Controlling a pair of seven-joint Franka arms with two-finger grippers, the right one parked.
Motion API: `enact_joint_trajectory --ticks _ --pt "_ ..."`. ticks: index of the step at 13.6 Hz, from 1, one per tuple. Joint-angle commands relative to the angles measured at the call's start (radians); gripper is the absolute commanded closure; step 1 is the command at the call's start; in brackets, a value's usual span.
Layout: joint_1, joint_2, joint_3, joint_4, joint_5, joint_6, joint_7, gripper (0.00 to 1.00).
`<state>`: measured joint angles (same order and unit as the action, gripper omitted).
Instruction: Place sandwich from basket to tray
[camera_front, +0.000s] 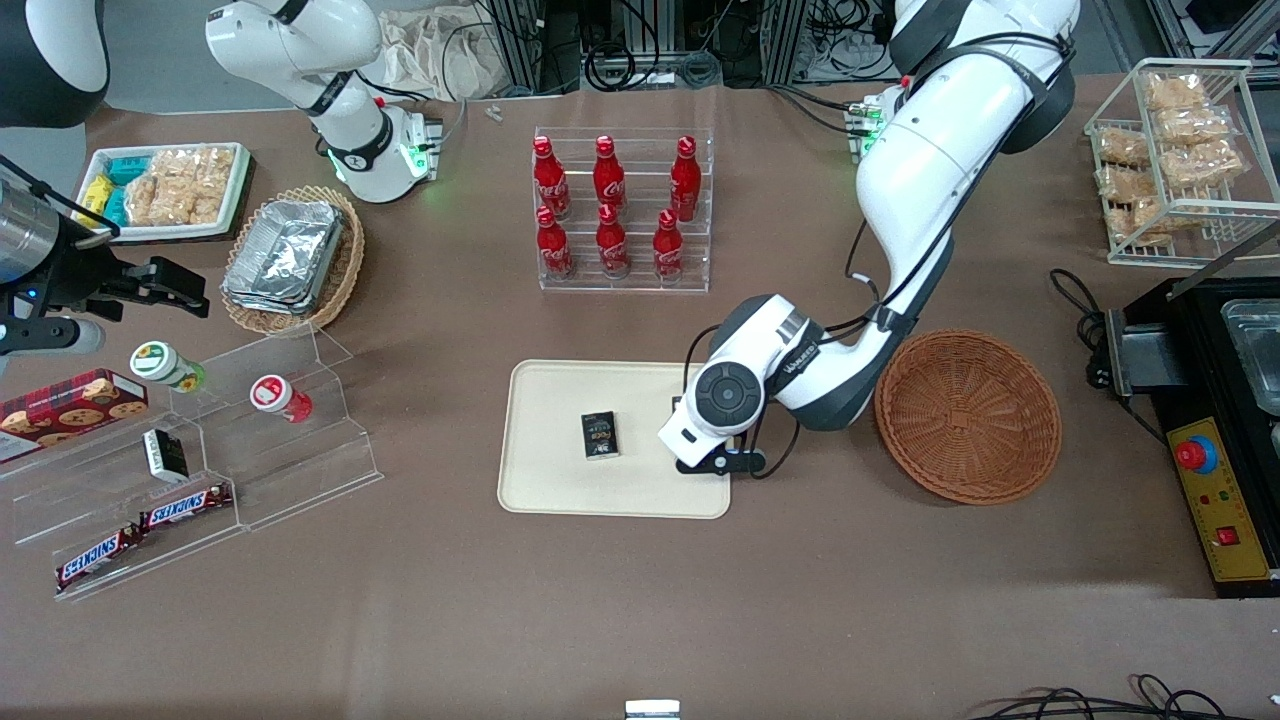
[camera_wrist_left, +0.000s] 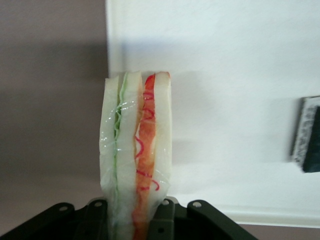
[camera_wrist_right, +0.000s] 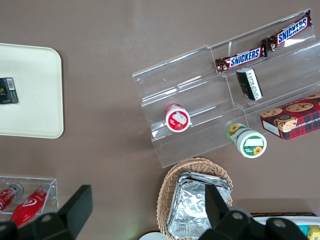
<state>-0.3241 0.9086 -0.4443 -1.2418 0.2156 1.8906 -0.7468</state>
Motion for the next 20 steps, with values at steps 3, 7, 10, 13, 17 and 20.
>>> enact_joint_trajectory --ticks 3,7,10,13,17,20 --pt "-0.044 0.078 0.018 0.099 0.064 0.013 0.009 0.65" --pt "-0.035 0.049 0.018 0.096 0.058 -0.004 0.000 0.00" --pt "-0.030 -0.014 0.018 0.096 0.056 -0.106 -0.031 0.00" --pt "-0.029 -0.146 0.062 0.094 0.054 -0.304 -0.032 0.00" --pt "-0.027 -0.353 0.223 0.030 -0.083 -0.341 0.004 0.00" --pt "-0.029 -0.564 0.356 -0.134 -0.176 -0.328 0.127 0.01"
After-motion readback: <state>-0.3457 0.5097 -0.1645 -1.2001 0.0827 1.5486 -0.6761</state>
